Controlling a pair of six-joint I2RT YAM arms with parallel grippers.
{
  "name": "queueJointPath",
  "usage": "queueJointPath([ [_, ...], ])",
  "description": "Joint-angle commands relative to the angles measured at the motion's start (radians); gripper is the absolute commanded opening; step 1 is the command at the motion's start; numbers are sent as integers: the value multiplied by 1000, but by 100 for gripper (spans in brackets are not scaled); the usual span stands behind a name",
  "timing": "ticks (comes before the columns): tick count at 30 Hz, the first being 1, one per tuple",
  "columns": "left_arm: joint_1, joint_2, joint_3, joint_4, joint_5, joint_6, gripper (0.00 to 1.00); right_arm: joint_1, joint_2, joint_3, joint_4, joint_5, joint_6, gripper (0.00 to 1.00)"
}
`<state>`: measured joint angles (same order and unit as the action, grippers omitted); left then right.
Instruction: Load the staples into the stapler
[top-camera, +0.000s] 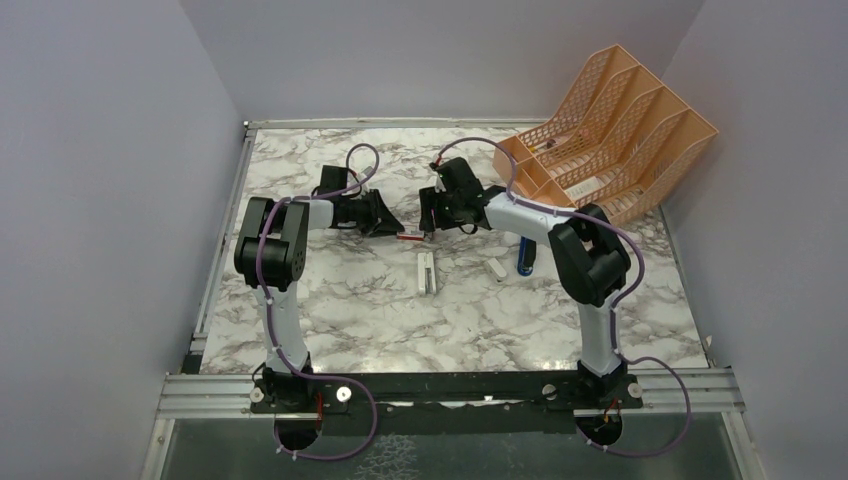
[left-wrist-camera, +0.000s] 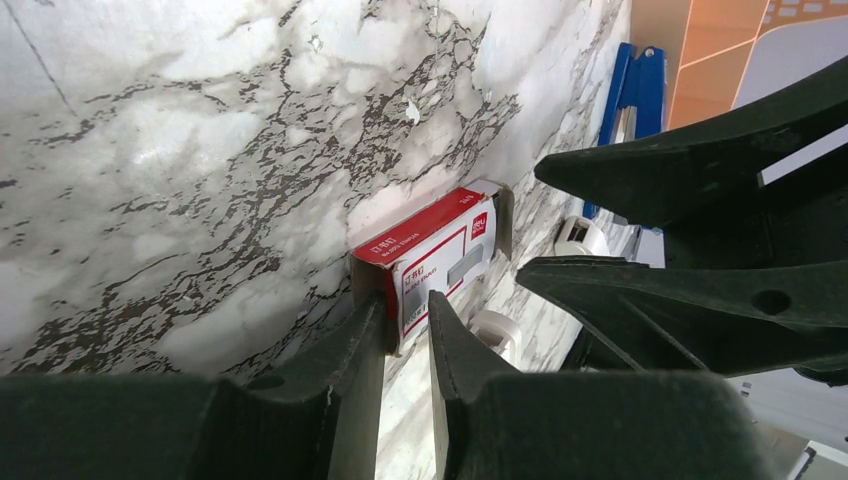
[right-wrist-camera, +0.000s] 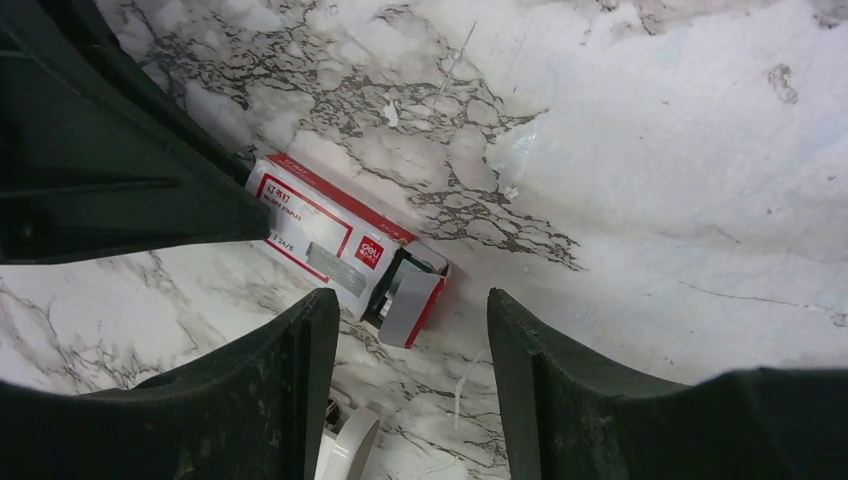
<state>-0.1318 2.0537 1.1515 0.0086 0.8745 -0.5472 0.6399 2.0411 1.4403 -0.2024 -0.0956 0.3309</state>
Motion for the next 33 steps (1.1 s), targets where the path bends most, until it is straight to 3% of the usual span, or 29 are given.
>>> queueJointPath([
  [1, 7, -14, 8, -7, -7, 42, 22, 11, 29, 44, -65, 77, 45, 60],
  [11, 7, -10, 5, -7, -12, 36, 22, 12, 36, 48, -100, 150, 56, 59],
  [20, 13, -13, 5, -7, -7, 34, 22, 12, 25, 54, -121, 184, 84, 34],
  [27, 19, -21, 3, -7, 10, 33, 15, 11, 39, 52, -102, 131, 91, 27],
  [33, 20, -21, -11, 14, 27, 19, 12, 9, 57, 52, -99, 103, 101, 26],
])
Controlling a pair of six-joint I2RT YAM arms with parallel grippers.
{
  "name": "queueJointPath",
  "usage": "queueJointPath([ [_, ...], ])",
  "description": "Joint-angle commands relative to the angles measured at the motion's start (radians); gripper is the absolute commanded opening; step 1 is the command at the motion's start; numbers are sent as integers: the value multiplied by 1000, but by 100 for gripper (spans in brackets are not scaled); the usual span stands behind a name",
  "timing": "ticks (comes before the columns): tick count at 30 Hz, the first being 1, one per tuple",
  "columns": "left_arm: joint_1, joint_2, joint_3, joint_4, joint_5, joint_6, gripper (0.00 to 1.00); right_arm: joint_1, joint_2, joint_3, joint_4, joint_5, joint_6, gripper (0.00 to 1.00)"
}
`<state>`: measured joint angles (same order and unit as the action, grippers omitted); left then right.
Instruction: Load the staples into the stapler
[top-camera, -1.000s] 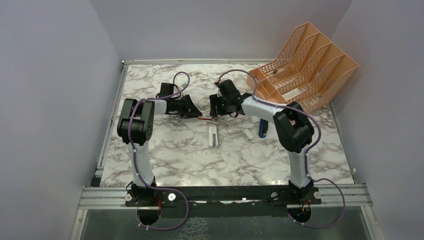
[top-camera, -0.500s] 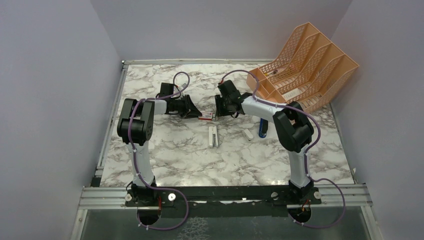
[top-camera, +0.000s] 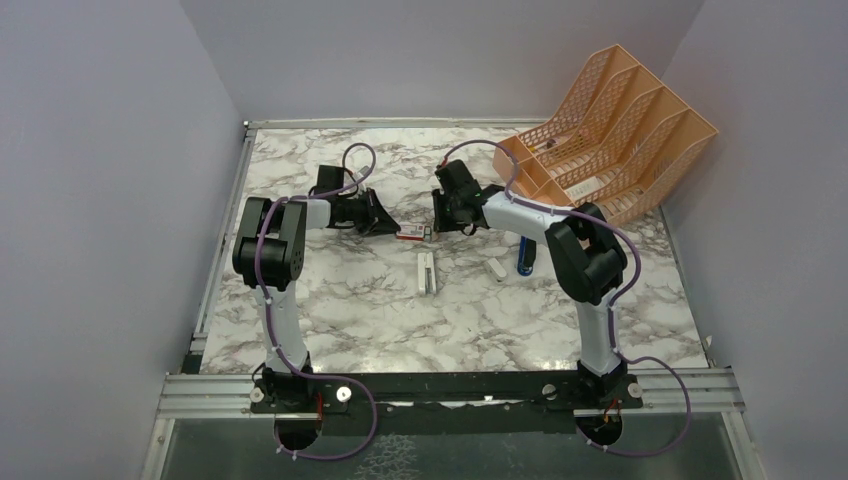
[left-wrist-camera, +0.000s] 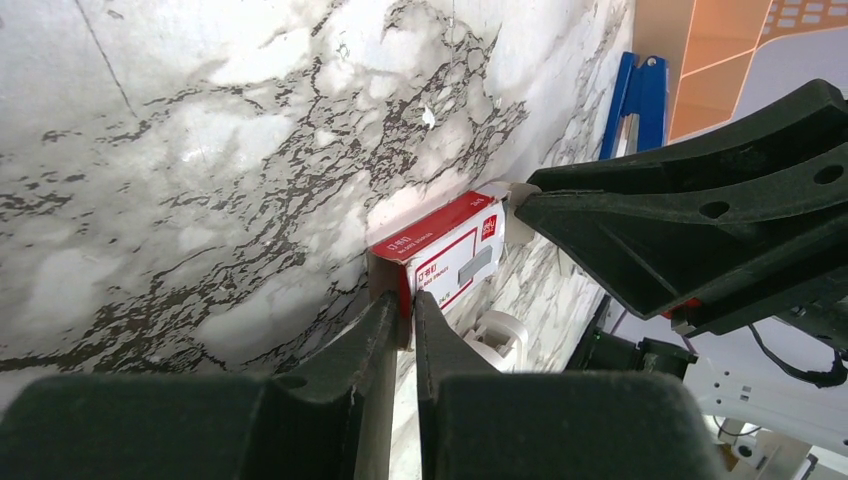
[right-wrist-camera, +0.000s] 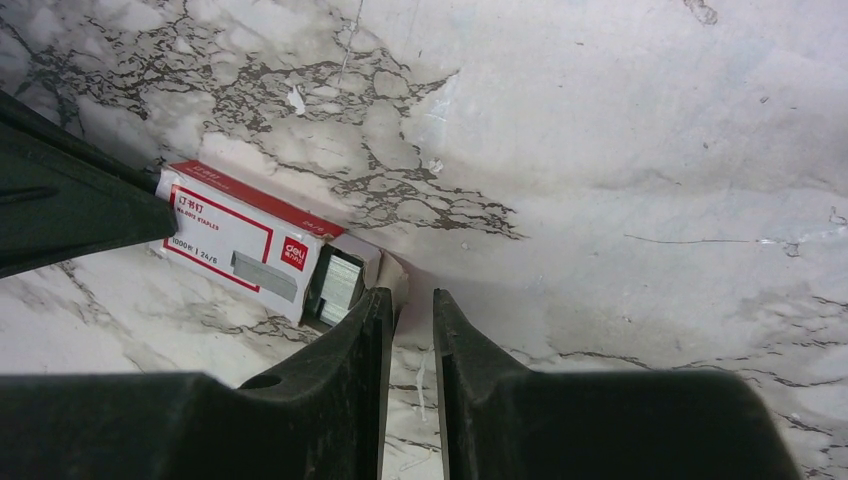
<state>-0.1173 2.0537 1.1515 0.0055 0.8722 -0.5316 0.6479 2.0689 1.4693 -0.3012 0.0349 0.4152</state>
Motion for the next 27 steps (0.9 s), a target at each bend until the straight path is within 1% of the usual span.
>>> queueJointPath([
  [1, 4, -24, -12, 18, 30, 4, 12, 1, 31, 22, -1, -28, 19, 26],
  [3, 4, -22, -12, 24, 39, 3, 12, 1, 27, 19, 0, -58, 22, 26],
  [7, 5, -14, -11, 30, 49, 1, 13, 1, 18, 13, 4, -61, 23, 22],
  [9, 3, -15, -12, 34, 53, 2, 13, 1, 14, 11, 4, -61, 20, 17],
  [10, 4, -16, -13, 37, 53, 2, 11, 0, 13, 10, 4, -60, 18, 12],
  [12, 3, -20, -13, 37, 52, 7, 5, -1, 10, 10, 0, -53, 17, 2],
  [13, 3, -21, -13, 37, 52, 10, 0, -3, 8, 9, -2, -44, 17, 1],
  [17, 4, -22, -4, 5, 25, 44, 0, -24, -13, -13, -4, -7, 11, 1],
  [22, 10, -17, 7, -4, 16, 62, 0, -73, -54, -63, 9, -11, -18, 1],
  [27, 16, -21, 8, -20, -5, 46, 0, -115, -88, -125, 27, -27, -60, 1],
])
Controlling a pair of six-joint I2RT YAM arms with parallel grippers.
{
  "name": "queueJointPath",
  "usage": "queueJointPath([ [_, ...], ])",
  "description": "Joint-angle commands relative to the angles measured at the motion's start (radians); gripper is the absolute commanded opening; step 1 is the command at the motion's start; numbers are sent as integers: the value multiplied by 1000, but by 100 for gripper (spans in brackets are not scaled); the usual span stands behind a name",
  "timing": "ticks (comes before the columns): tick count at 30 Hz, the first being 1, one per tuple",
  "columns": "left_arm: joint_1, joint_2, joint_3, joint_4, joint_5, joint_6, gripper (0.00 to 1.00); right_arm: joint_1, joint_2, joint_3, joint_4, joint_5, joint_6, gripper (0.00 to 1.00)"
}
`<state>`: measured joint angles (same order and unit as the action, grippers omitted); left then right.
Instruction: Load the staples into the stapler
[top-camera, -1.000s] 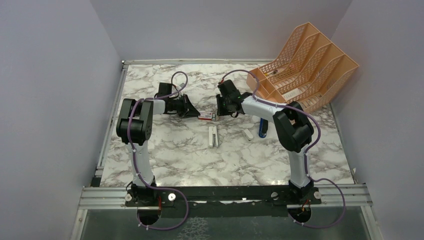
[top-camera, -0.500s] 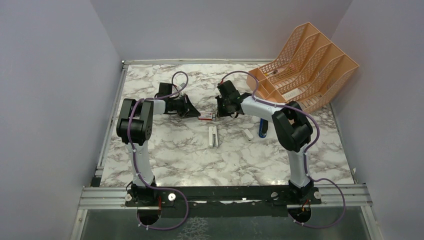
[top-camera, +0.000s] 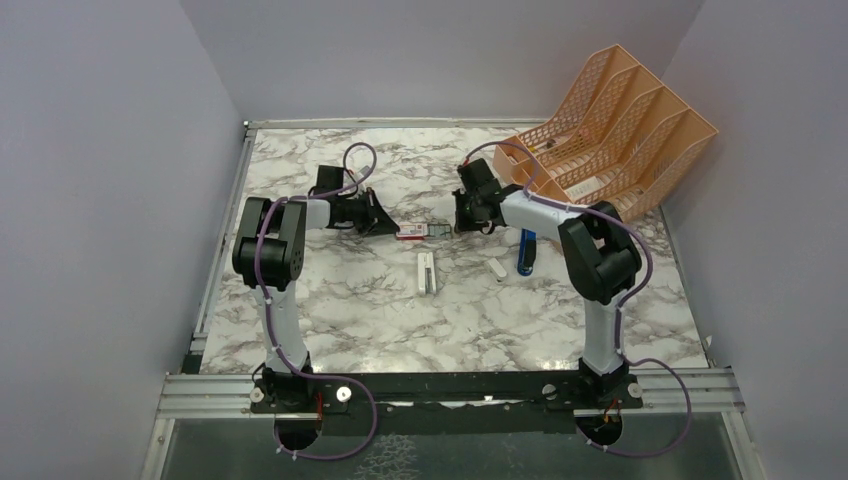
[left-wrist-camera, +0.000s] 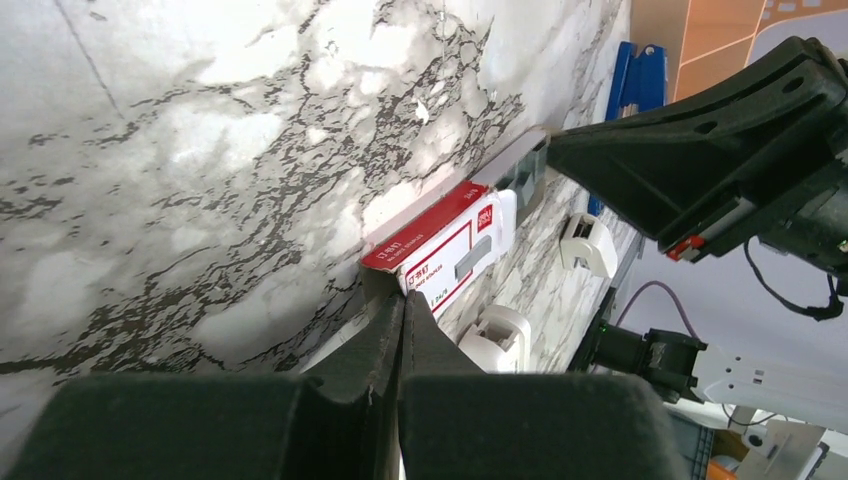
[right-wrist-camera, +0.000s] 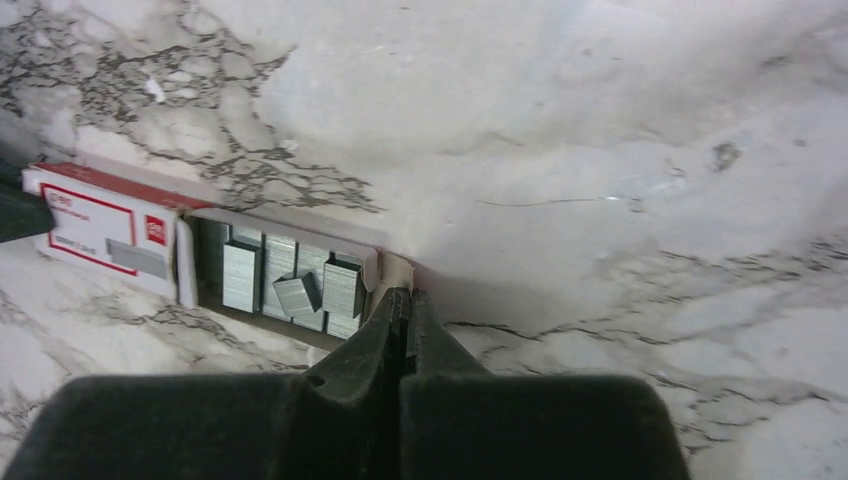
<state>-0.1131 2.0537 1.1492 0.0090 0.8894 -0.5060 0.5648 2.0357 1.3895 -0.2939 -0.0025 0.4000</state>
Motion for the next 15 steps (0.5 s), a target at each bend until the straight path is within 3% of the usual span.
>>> queueJointPath([
  [1, 13, -21, 12, -37, -32, 21, 0, -39, -60, -59, 24, 10, -46, 1],
  [6, 13, -46, 19, -94, -97, 37, 3, -60, -109, -102, 11, 48, -29, 3],
  [8, 13, -63, 33, -139, -144, 48, 22, -60, -135, -105, 4, 58, -29, 15],
  [11, 13, -101, 49, -199, -215, 63, 42, -59, -169, -100, -13, 77, -22, 36],
  [13, 13, -137, 51, -239, -259, 77, 49, -60, -195, -97, -29, 87, -20, 45],
  [15, 13, -183, 40, -266, -293, 91, 52, -59, -227, -96, -41, 87, -22, 47],
])
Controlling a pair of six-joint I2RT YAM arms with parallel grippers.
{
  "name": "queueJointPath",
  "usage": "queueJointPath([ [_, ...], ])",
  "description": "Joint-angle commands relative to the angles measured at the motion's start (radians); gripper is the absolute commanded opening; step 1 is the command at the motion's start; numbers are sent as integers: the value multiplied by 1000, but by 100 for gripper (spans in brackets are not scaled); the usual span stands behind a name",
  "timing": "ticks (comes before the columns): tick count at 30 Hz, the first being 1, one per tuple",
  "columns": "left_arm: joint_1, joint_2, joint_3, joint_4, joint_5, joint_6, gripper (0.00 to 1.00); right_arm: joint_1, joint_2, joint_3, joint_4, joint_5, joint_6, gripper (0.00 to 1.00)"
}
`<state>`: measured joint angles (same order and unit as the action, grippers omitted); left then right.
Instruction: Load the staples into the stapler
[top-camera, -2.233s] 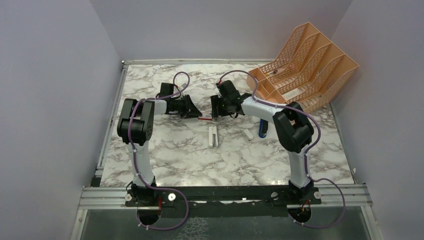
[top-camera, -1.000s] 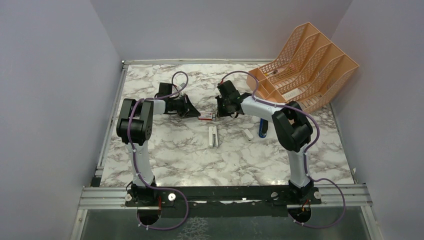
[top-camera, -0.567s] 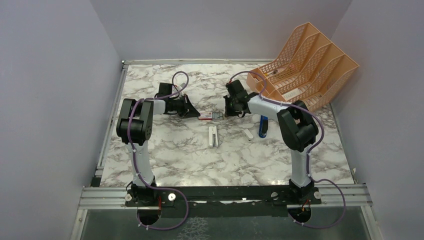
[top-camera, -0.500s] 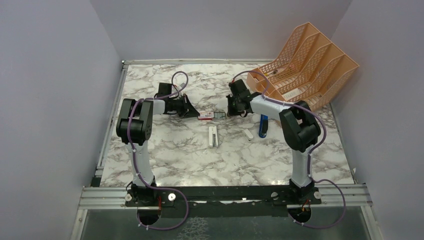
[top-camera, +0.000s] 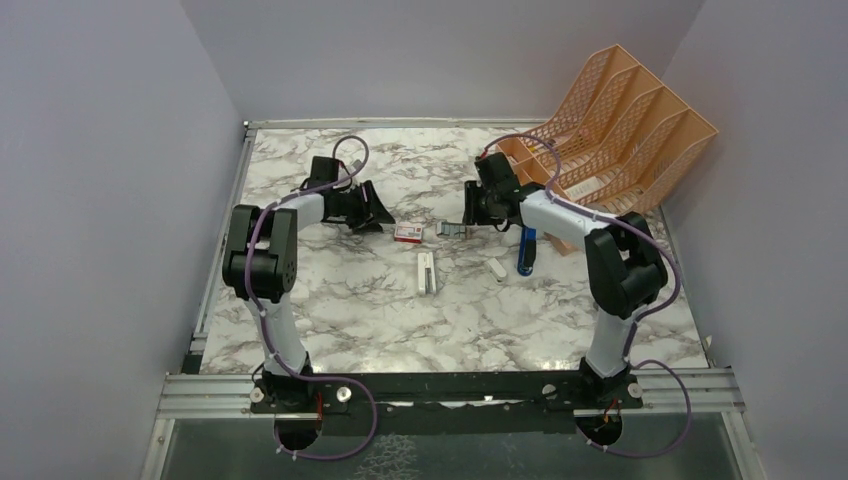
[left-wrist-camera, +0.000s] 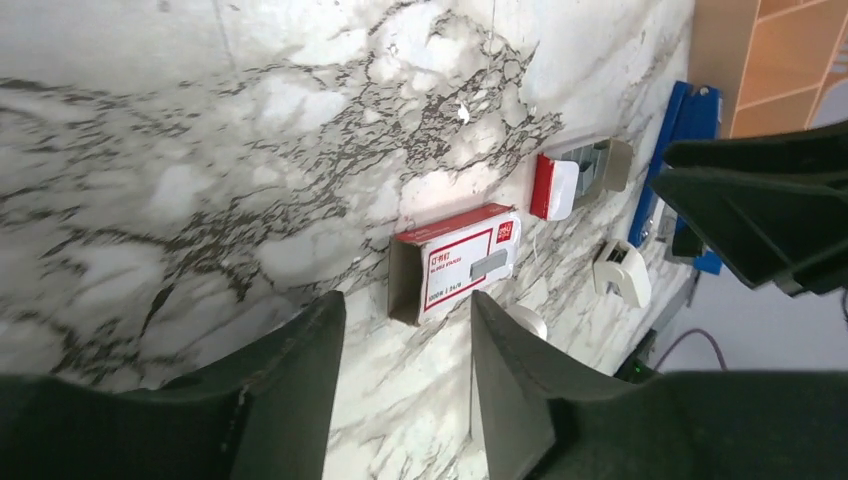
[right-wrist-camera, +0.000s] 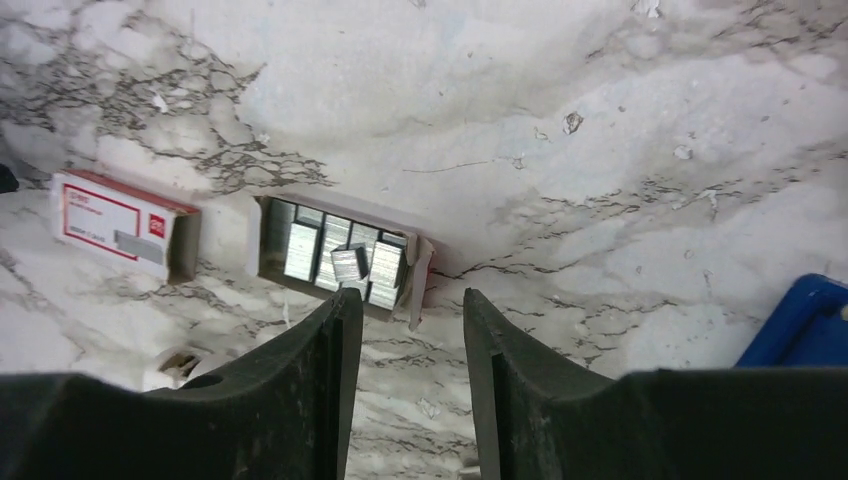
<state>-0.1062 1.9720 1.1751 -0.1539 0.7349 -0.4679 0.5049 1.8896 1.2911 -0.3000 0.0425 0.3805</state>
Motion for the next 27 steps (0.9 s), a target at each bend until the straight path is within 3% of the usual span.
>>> queueJointPath([
  [1, 5, -132, 5, -113, -161, 56, 55, 1, -104, -4, -32, 38, -6, 47],
  [7, -11, -401, -87, -187, -294, 87, 69, 7, -296, -154, 32, 14, 11, 47],
  [12, -11, -653, -218, -201, -341, 95, 81, 30, -407, -234, -51, -73, 78, 47],
  [15, -11, -796, -298, -221, -371, 129, 94, 62, -487, -307, -76, -74, 121, 53],
  [16, -10, -842, -324, -227, -385, 135, 98, 83, -517, -337, -80, -54, 136, 60],
  [19, -11, -952, -385, -241, -365, 148, 99, 199, -582, -410, -89, 78, 193, 70],
  [27, -32, -1028, -484, -235, -298, 102, 99, 486, -447, -349, -196, 303, 446, 73],
])
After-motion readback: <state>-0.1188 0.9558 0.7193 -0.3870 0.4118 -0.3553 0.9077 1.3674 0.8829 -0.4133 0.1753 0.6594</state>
